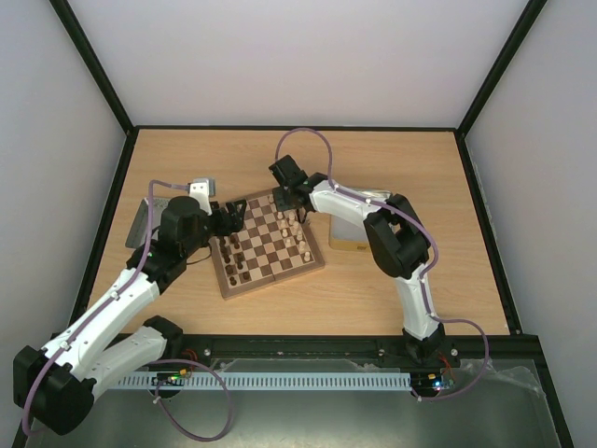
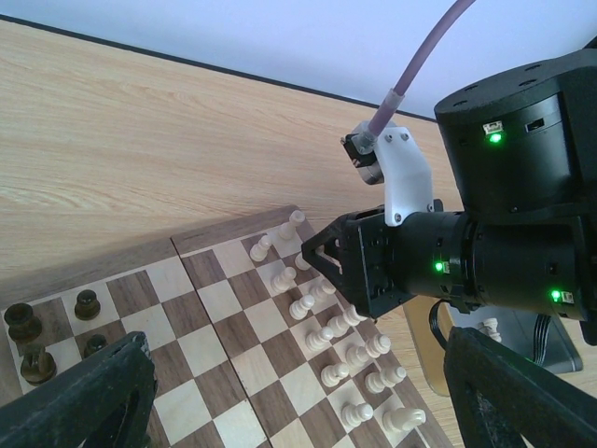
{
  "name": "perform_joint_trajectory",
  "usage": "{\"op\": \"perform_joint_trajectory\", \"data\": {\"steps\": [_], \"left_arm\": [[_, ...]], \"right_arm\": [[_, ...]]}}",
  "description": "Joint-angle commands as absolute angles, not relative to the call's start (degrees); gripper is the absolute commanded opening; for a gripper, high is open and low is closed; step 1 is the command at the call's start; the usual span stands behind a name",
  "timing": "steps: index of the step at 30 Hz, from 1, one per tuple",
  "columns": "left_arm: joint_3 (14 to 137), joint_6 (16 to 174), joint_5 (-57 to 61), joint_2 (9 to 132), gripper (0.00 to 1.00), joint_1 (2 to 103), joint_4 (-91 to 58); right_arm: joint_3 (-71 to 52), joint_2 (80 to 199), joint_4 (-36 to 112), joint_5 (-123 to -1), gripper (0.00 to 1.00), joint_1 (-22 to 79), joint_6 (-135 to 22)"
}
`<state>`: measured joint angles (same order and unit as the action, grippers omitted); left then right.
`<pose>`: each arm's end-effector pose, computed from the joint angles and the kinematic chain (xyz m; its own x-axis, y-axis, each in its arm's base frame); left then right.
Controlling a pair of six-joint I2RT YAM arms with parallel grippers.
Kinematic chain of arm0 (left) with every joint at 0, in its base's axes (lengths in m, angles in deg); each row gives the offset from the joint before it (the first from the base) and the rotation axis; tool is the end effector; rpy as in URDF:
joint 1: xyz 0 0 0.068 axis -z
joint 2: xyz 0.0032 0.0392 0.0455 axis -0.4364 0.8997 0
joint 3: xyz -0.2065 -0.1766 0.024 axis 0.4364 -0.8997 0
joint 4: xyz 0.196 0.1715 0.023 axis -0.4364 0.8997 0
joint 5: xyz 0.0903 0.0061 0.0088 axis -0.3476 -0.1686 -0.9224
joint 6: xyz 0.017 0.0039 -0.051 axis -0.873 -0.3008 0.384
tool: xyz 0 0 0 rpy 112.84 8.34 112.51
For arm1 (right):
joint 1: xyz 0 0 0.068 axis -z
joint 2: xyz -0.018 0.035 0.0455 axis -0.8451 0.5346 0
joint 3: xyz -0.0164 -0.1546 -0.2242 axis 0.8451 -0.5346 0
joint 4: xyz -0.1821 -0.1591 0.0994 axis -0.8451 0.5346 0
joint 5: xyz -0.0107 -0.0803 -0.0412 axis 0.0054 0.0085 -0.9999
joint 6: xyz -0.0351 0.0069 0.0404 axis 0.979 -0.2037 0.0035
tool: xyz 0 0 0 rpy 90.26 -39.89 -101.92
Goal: Set up the chess pieces on the board
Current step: Place the chess piece on the chessboard, then pick up the chess piece from the storage box.
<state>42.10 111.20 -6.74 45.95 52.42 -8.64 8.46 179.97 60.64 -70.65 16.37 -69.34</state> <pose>0.1888 -0.0941 0.2915 -0.4484 -0.2937 -0.8442 0.2632 0.8592 -0.4388 0.3544 0.3106 0.1878 -0.7737 -0.2298 -0.5904 -0.4128 0.8898 0.1946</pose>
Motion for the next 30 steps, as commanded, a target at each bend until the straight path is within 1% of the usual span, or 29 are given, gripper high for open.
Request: {"op": "perform_joint_trajectory", "data": {"steps": [1,5,8,13,18,21,23,26,30], "left_arm": [[41.38,111.37,-6.35,46.01,0.86,51.93,-9.44],[41.46,111.38,-6.33,45.97,0.87,51.89,-9.46],[41.5,111.42,-6.33,45.97,0.87,51.89,-9.37],[41.55,111.55,-6.09,46.05,0.87,51.87,-9.28],[41.79,111.74,-5.24,46.67,0.87,51.81,-9.51],[41.9,112.01,-4.77,47.2,0.87,51.72,-9.7],[42.02,112.24,-4.49,47.47,0.87,51.72,-9.85],[42.07,112.57,-4.32,47.89,0.87,51.71,-10.02],[42.4,112.67,-3.96,48.0,0.87,51.71,-9.82]], "right_arm": [[10.44,176.76,62.34,-72.32,0.25,16.54,-70.86],[9.41,172.95,62.09,-74.04,0.31,16.83,-73.13],[6.36,168.59,60.83,-75.5,0.32,18.09,-76.24],[-5.55,159.5,57.25,-77.28,0.33,22.39,-83.55],[-18.72,152.74,52.71,-76.4,0.31,29.18,-90.08],[-23.82,152.76,50.01,-70.53,0.27,33.53,-92.54],[-24.73,154.48,48.91,-68.19,0.25,34.84,-93.02],[-23.47,157.77,47.52,-67.45,0.24,35.09,-92.63],[-19.52,162.33,47.05,-69.7,0.25,35.1,-91.43]]}}
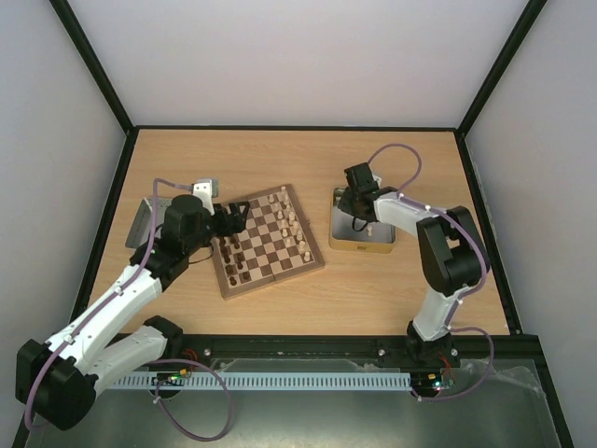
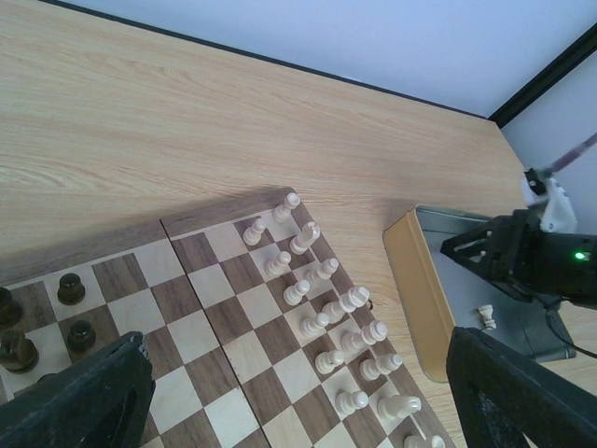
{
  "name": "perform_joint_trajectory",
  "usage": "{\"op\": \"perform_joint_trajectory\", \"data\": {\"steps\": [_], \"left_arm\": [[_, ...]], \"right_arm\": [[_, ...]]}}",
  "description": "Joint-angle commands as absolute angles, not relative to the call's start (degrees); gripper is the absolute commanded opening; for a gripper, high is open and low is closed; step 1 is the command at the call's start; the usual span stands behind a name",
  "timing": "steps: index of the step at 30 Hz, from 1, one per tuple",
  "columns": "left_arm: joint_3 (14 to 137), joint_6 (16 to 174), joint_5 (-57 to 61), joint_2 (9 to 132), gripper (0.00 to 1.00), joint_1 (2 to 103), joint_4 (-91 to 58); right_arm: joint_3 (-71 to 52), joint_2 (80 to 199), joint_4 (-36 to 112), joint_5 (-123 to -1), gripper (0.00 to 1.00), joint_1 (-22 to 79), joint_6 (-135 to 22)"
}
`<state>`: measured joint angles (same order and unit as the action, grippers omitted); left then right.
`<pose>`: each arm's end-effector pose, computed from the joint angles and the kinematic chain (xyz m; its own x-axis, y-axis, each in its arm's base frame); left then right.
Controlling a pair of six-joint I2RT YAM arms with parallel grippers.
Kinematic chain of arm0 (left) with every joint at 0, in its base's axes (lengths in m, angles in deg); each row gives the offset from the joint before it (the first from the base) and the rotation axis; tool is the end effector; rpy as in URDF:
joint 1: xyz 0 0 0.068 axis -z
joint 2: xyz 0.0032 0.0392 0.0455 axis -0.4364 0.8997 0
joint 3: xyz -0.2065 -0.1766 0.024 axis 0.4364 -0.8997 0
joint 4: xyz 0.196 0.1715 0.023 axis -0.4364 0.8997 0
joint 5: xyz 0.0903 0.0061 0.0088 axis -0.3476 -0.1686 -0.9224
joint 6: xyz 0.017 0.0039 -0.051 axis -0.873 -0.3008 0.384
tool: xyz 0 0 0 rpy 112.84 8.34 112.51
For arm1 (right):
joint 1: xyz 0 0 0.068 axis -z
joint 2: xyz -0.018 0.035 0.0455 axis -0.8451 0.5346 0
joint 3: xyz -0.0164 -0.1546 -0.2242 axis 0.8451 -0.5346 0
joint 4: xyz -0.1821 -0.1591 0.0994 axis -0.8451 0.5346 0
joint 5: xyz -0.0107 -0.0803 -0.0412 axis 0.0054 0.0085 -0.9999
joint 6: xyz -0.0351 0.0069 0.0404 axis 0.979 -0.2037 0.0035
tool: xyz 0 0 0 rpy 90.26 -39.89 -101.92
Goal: Set up the chess pieces on the board
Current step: Pick up the chess piece from the storage box.
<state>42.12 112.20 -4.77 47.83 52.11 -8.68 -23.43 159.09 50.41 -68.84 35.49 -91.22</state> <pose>0.1939 -0.0967 0.2853 -0.4888 -0.2925 -0.8219 0.2632 0.8488 -0.4585 0.3371 0.1380 0.1764 -0.8028 0.3902 -0.4509 0.2006 0.8888 0.4121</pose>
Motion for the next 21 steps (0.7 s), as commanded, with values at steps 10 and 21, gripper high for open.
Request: {"op": "perform_joint_trajectory", "data": {"steps": [10,21], "left_arm": [[42.6,112.73,-3.95,48.17,0.88,51.71,-9.46],[42.91,112.25,-5.29,47.48,0.87,51.63,-8.94]], "right_arm": [[-14.13,169.12,45.35,-71.98,0.34,35.1,-87.75],[-14.25,172.03,45.71,-75.54,0.35,34.93,-83.92]]}}
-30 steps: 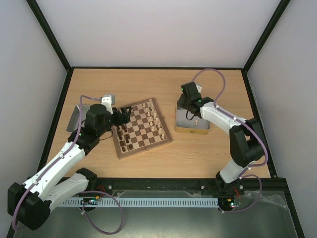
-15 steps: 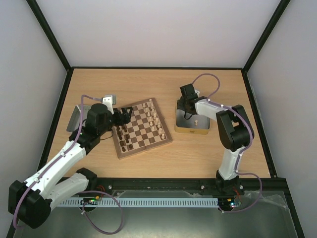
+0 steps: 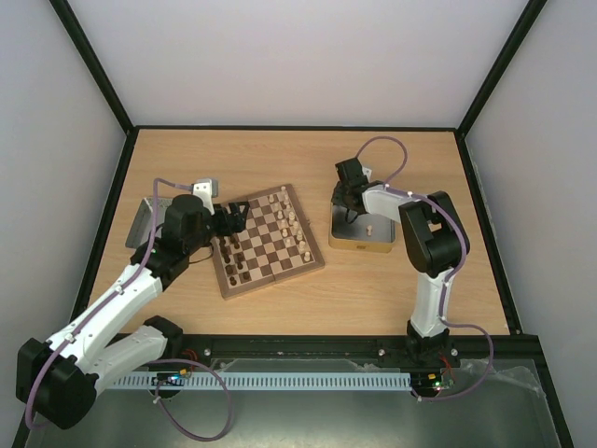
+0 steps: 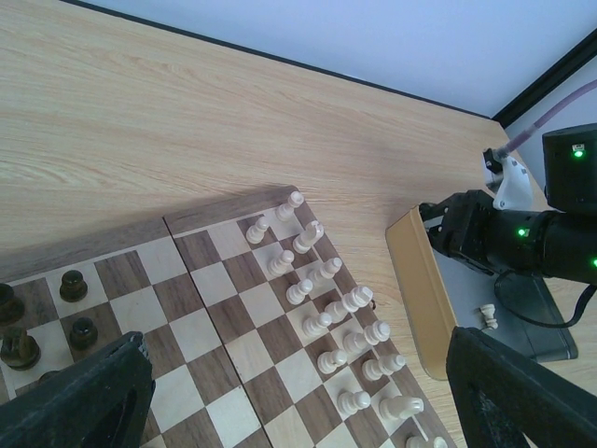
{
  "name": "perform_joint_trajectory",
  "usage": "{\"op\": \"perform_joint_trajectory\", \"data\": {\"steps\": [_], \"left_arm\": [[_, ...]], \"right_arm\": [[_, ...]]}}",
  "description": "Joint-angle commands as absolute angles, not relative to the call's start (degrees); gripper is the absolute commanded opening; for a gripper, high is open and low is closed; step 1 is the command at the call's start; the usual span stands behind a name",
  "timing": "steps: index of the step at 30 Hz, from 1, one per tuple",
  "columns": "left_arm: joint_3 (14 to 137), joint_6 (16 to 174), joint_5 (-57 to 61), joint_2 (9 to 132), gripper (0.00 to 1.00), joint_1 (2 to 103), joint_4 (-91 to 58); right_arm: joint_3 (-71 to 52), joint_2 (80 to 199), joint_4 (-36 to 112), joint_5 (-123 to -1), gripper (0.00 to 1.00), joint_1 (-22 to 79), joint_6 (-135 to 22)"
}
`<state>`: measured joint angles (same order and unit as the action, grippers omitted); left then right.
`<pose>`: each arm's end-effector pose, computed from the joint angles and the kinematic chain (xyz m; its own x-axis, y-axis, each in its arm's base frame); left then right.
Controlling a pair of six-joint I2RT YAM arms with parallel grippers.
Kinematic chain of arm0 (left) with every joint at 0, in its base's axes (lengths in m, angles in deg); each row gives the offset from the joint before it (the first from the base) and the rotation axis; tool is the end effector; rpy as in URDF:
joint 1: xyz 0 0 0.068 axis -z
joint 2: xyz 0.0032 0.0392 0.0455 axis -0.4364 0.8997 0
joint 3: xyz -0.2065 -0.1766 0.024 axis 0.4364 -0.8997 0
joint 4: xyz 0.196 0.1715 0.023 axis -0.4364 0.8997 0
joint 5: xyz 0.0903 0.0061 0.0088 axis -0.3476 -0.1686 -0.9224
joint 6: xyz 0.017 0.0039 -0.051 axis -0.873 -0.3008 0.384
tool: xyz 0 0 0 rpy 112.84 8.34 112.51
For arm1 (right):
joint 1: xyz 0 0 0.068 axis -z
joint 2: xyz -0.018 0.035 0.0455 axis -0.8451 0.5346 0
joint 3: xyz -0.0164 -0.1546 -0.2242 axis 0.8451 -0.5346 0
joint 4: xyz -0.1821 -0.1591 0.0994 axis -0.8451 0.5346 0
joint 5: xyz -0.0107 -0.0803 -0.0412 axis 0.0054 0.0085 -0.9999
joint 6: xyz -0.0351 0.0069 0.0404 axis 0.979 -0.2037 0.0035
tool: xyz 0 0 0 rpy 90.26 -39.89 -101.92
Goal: Set up the chess pieces on the board
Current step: Pick up the chess piece from the storage box.
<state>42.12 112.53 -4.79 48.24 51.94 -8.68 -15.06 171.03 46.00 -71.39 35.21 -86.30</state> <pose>0.1953 -0.0966 0.2839 -0.4945 -0.2963 -0.8171 0.2546 0.8495 -0.4621 0.3801 0.1560 0.1474 -0.7965 0.3174 -0.5147 0.1421 0.9256 0.3508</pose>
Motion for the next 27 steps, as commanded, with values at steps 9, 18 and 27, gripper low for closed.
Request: {"op": "perform_joint_trajectory", "data": {"steps": [9,18,27], "left_arm": [[42.87,112.06,-5.1,47.5,0.87,51.53,-8.74],[42.6,112.23,-4.85,47.81,0.87,51.54,-9.25],[42.67,112.1,-4.75,47.65,0.87,51.52,-9.04]], "right_arm": [[-15.48,170.34,49.76,-78.05,0.36,34.66,-83.45],[-16.22,165.27,54.97,-74.94,0.31,34.66,-84.47],[-13.99,168.48,53.64,-71.28,0.37,34.66,-80.83]]}}
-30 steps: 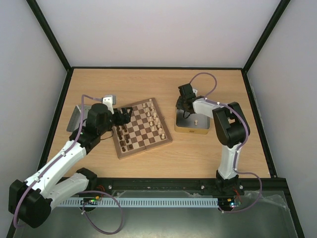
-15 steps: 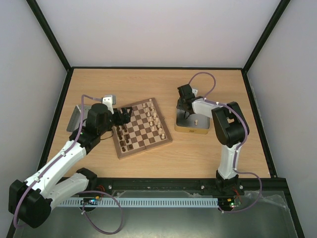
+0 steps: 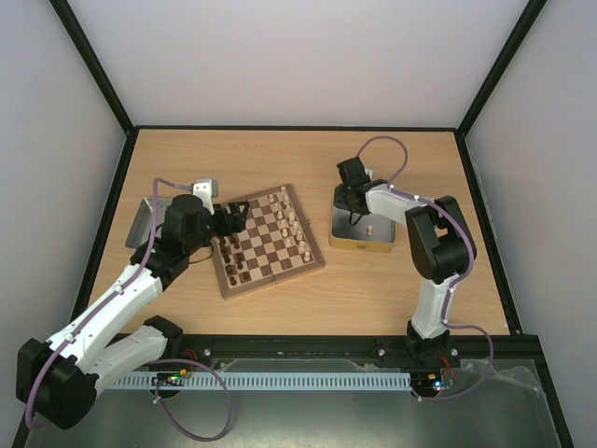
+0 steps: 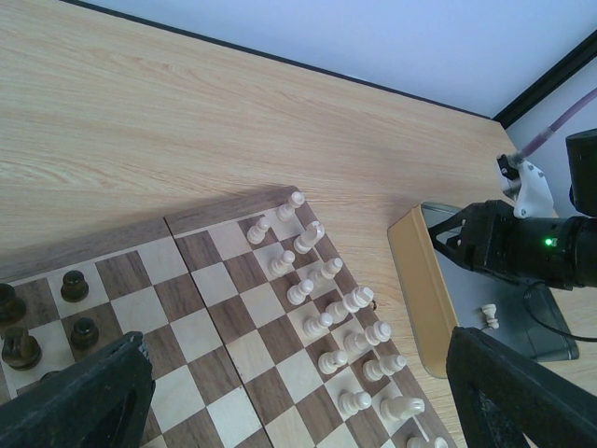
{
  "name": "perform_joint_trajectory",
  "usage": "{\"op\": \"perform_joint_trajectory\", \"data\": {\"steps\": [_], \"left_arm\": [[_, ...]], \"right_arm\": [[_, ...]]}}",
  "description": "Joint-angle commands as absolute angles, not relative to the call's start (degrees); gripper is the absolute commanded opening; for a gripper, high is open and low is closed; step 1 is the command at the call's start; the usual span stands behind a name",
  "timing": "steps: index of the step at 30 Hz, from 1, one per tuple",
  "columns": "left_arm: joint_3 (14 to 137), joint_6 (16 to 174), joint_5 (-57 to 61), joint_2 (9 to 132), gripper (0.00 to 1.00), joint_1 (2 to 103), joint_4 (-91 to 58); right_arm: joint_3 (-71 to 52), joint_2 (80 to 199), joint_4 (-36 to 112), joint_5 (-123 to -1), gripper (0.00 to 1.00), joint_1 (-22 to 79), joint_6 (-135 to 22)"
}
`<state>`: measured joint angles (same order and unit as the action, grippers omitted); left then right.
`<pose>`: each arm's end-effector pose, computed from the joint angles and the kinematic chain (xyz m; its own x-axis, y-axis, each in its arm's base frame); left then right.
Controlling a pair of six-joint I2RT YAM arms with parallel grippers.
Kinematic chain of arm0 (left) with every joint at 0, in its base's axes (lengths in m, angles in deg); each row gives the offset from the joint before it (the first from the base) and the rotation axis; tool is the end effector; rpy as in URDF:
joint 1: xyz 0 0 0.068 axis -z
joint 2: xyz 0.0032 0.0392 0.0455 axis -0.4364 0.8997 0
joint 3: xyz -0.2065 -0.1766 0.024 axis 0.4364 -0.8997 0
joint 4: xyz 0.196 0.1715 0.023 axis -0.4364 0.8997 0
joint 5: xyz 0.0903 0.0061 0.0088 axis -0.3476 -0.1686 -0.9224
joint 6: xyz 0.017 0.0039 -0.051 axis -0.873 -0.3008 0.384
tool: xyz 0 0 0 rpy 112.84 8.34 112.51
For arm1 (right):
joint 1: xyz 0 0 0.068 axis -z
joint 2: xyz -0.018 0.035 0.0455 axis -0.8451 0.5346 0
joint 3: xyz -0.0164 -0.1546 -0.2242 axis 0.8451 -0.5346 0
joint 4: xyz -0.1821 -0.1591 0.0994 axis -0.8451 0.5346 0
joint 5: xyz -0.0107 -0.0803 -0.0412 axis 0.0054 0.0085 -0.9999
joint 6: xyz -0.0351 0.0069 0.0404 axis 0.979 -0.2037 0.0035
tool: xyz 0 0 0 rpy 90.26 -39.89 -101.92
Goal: Set up the chess pieces on the board
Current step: Pick up the chess piece from the storage box.
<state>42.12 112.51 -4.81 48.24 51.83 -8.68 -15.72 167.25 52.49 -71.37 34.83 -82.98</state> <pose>0.1955 -0.0963 0.2839 -0.4937 -0.2970 -0.8173 0.2529 0.8502 -0.4618 0.3652 0.1527 0.1620 -0.8331 0.2461 -0.4953 0.1060 0.9500 0.2937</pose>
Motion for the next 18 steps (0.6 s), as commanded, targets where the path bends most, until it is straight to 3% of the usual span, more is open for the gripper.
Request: {"op": "perform_joint_trajectory", "data": {"steps": [1,12,18], "left_arm": [[42.63,112.14,-4.76,47.62,0.87,51.54,-9.0],[42.6,112.29,-4.42,47.82,0.87,51.54,-9.35],[42.57,112.34,-4.44,47.79,0.87,51.54,-9.24]], "right_arm": [[-13.76,168.72,53.67,-72.06,0.38,34.66,-81.11],[-13.73,170.27,46.84,-72.98,0.41,34.66,-85.62],[-12.89,171.93,47.42,-75.36,0.35,34.48,-85.5]]}}
